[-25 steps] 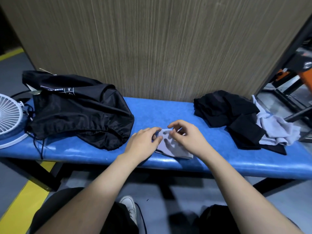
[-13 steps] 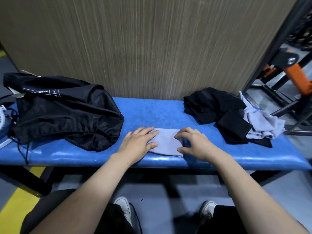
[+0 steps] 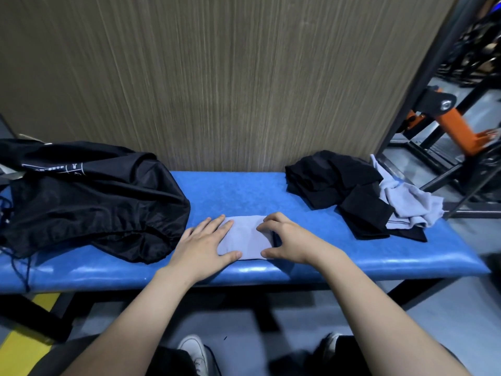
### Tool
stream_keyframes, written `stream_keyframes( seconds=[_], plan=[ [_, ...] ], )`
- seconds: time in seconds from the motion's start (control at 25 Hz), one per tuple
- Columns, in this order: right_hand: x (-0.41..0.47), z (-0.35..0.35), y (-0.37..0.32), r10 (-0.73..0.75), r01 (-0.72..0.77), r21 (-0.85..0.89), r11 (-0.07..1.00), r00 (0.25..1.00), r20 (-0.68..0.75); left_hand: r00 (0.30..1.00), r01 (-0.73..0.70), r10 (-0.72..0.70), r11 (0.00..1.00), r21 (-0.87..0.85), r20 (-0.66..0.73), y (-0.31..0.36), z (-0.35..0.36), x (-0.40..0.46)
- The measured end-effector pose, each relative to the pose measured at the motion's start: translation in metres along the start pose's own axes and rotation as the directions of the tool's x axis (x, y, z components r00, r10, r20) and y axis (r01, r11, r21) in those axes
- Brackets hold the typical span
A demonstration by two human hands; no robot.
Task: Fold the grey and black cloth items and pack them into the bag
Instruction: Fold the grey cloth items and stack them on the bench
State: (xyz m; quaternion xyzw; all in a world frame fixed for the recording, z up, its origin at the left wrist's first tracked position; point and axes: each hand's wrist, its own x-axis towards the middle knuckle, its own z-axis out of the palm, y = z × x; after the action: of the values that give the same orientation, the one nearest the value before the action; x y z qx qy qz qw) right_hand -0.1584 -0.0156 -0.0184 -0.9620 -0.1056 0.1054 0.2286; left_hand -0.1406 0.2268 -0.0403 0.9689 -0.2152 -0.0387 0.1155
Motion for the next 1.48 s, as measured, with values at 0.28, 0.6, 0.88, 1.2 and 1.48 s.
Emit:
stream_keyframes(
  seconds=[0.28, 0.6, 0.88, 1.2, 1.48],
  plan=[
    [0.006, 0.001, -0.009, -0.036, 0.036, -0.010, 0.999, 0.999, -0.010, 1.000, 0.013, -0.013, 0.998, -0.067, 0.002, -0.013, -0.004, -0.006],
    [-0.035, -0.017, 0.023, -0.012, 0.000, -0.057, 0.998, 0.976, -0.216, 0.962, -0.097, 0.062, 0.988, -0.120, -0.265, 0.032, -0.012, 0.017],
    [-0.094, -0.051, 0.085, 0.136, -0.176, -0.049, 0.983, 0.886, -0.444, 0.920, -0.268, 0.199, 0.948, -0.172, -0.338, 0.113, -0.003, 0.047],
    [-0.129, -0.076, 0.168, 0.309, -0.408, 0.014, 0.913, 0.670, -0.674, 0.904, -0.358, 0.260, 0.894, -0.268, -0.339, 0.190, 0.023, 0.080],
    [-0.116, -0.086, 0.206, 0.324, -0.600, -0.040, 0.799, 0.486, -0.812, 0.872, -0.422, 0.294, 0.856, -0.298, -0.391, 0.234, 0.040, 0.114]
  ],
)
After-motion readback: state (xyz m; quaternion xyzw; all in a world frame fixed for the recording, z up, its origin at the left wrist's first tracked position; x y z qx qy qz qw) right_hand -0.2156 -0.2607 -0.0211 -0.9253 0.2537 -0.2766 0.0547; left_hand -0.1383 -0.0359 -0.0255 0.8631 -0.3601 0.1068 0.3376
